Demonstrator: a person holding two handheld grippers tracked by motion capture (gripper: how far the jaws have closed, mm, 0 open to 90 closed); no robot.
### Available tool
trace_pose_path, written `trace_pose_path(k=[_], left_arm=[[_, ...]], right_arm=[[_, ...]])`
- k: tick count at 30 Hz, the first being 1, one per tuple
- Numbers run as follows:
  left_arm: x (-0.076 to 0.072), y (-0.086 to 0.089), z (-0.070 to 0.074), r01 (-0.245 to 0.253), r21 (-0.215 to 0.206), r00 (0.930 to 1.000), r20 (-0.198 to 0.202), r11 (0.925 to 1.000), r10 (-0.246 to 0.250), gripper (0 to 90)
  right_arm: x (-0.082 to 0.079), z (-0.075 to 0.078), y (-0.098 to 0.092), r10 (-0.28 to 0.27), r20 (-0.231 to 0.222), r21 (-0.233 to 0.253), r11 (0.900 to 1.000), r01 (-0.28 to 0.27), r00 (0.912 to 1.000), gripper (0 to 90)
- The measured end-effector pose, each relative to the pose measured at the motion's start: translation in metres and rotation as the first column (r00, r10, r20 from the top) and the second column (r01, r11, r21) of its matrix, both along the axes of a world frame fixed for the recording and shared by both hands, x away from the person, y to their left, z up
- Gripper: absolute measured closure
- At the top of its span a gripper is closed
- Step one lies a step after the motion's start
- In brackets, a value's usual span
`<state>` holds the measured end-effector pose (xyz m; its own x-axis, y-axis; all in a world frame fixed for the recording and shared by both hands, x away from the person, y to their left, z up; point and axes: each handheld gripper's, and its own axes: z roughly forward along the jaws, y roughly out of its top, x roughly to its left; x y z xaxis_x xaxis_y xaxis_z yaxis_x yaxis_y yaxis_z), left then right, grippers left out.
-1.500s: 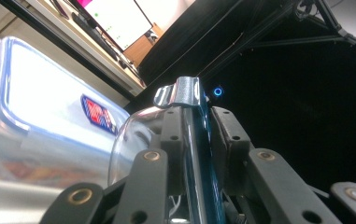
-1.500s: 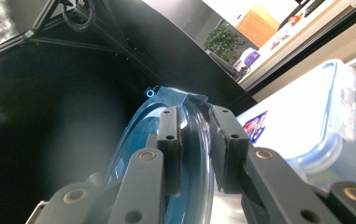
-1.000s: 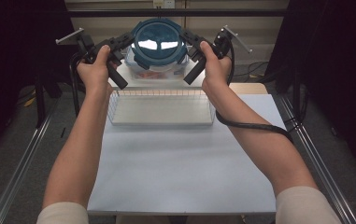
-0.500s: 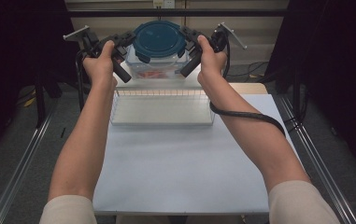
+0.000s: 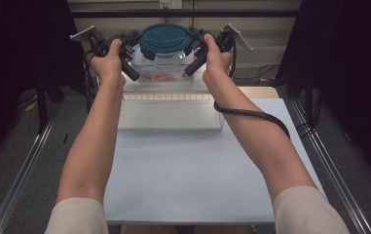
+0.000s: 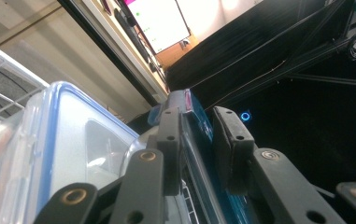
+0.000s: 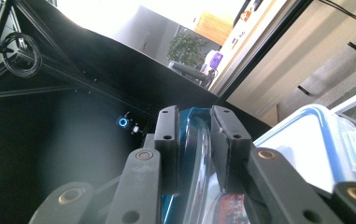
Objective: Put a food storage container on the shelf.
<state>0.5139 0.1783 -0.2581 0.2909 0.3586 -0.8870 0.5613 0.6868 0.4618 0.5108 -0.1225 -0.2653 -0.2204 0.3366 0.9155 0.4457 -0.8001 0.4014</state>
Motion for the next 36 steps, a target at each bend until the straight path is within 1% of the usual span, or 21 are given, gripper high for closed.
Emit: trace_pose_path(k=[2,5,6,7,8,9,10,11,13,14,15,18,21,23,26,28,30,31,34,35,36], left_arm=[[0.001,-0.001,0.001,-0.010,0.014,0.9999,0.001,0.9998,0.010,73.6],[0.001,0.000,-0.001,-0.008,0.012,0.9998,0.017,0.9999,0.008,73.3],[0.001,0.000,-0.001,-0.011,0.027,0.9994,0.032,0.9996,0.010,73.0],[-0.001,0.000,0.000,-0.013,0.038,0.9995,0.030,0.9992,0.012,72.2],[-0.002,0.001,0.000,-0.012,0.063,0.9993,0.037,0.9979,0.009,69.8],[-0.004,0.000,0.001,-0.023,0.071,0.9988,0.045,0.9972,0.020,64.8],[-0.007,0.001,0.002,-0.017,0.084,0.9983,0.057,0.9963,0.012,60.2],[-0.009,0.000,0.003,-0.020,0.081,0.9980,0.062,0.9965,0.015,57.0],[-0.015,-0.002,0.005,-0.028,0.087,0.9973,0.070,0.9958,0.022,52.3],[-0.019,-0.002,0.005,-0.018,0.096,0.9972,0.073,0.9952,0.011,50.3],[-0.022,-0.003,0.006,-0.025,0.097,0.9965,0.082,0.9950,0.017,46.8],[-0.033,-0.003,0.006,-0.031,0.143,0.9946,0.102,0.9892,0.016,40.5],[-0.043,-0.006,0.006,-0.025,0.150,0.9936,0.113,0.9884,0.008,36.6],[-0.050,-0.009,0.006,-0.041,0.156,0.9911,0.132,0.9869,0.020,33.5],[-0.060,-0.010,0.007,-0.041,0.178,0.9894,0.144,0.9831,0.015,30.8],[-0.068,-0.009,0.007,-0.046,0.192,0.9877,0.156,0.9804,0.016,30.4],[-0.074,-0.009,0.005,-0.048,0.203,0.9879,0.154,0.9781,0.016,29.5],[-0.076,-0.008,0.004,-0.043,0.200,0.9884,0.151,0.9787,0.013,29.2],[-0.084,-0.008,0.001,-0.037,0.224,0.9875,0.158,0.9738,0.001,28.9],[-0.086,-0.009,0.000,-0.042,0.214,0.9871,0.160,0.9758,0.007,28.9],[-0.088,-0.010,-0.001,-0.033,0.221,0.9873,0.159,0.9748,-0.002,29.0]], right_arm=[[0.003,0.000,0.001,-0.001,-0.002,0.007,1.000,0.001,1.0000,73.1],[0.005,0.000,0.002,0.000,0.004,-0.007,1.000,0.000,1.0000,71.8],[0.005,0.000,0.002,0.005,0.008,-0.014,1.000,-0.005,1.0000,69.2],[0.005,0.001,0.002,0.009,0.020,-0.018,1.000,-0.009,0.9997,64.8],[0.004,0.002,0.002,0.013,0.024,-0.014,1.000,-0.013,0.9996,60.7],[0.001,0.004,0.002,0.016,0.029,-0.026,1.000,-0.015,0.9995,59.0],[-0.001,0.005,0.001,0.020,0.037,-0.050,0.999,-0.018,0.9991,58.2],[-0.005,0.004,0.000,0.023,0.051,-0.064,0.998,-0.019,0.9985,55.6],[-0.011,0.003,-0.001,0.026,0.058,-0.032,0.999,-0.024,0.9980,51.1],[-0.014,0.004,-0.002,0.035,0.058,-0.030,0.999,-0.033,0.9977,49.6],[-0.018,0.003,-0.002,0.039,0.065,-0.033,0.999,-0.037,0.9971,49.4],[-0.029,0.002,-0.003,0.055,0.082,-0.039,0.998,-0.052,0.9951,47.1],[-0.042,-0.001,-0.003,0.078,0.103,-0.054,0.996,-0.073,0.9916,44.5],[-0.051,-0.002,-0.003,0.073,0.117,-0.072,0.995,-0.065,0.9905,43.9],[-0.060,-0.005,-0.006,0.084,0.113,-0.098,0.993,-0.073,0.9900,44.1],[-0.065,-0.007,-0.007,0.092,0.122,-0.093,0.992,-0.081,0.9883,44.0],[-0.071,-0.007,-0.007,0.100,0.135,-0.127,0.988,-0.083,0.9858,43.2],[-0.074,-0.007,-0.007,0.095,0.142,-0.130,0.989,-0.077,0.9853,42.6],[-0.082,-0.011,-0.007,0.106,0.140,-0.112,0.990,-0.090,0.9845,40.8],[-0.085,-0.012,-0.008,0.116,0.141,-0.125,0.987,-0.098,0.9833,40.8],[-0.088,-0.014,-0.009,0.117,0.141,-0.137,0.986,-0.098,0.9832,40.8]])
